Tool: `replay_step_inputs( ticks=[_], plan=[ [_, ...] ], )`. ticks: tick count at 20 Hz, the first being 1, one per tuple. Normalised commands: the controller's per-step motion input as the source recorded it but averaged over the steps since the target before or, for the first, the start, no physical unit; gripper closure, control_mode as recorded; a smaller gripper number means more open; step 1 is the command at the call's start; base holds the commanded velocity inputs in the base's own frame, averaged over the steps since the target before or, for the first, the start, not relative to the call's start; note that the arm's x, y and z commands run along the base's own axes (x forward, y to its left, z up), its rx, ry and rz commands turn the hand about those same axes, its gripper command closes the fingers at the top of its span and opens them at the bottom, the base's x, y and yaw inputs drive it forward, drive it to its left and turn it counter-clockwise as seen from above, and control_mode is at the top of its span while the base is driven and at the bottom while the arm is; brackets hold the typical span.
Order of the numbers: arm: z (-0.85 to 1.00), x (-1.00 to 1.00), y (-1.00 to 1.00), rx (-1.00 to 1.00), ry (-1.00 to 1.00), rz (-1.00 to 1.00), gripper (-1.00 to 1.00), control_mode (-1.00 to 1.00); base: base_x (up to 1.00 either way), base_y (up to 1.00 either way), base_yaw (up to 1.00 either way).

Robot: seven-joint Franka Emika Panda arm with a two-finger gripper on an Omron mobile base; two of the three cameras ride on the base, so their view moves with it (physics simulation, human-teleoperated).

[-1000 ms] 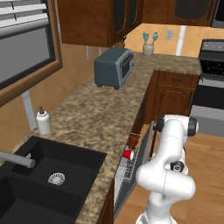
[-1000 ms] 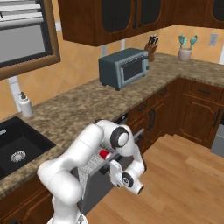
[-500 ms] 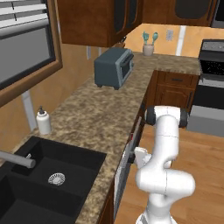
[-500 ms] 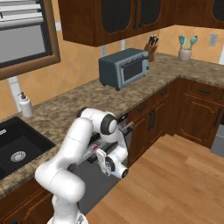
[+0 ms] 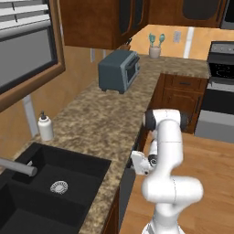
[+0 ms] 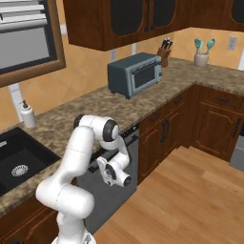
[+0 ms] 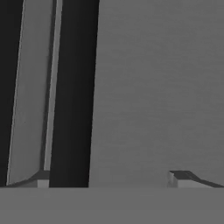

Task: Pick up the cup and bowl from the counter, place them in the dishwasher, and close the dishwasher door.

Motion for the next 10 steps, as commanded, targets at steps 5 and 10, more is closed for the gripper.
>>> replay_step_inputs(
  ticks=[5, 10],
  plan=[
    [-0.71, 0.0, 1.0, 0.53, -0.06, 0.0, -1.0, -1.0, 0.0, 0.0, 0.0],
    [-0.77, 0.27, 1.0, 0.46, -0.07, 0.0, -1.0, -1.0, 0.0, 0.0, 0.0]
  ],
)
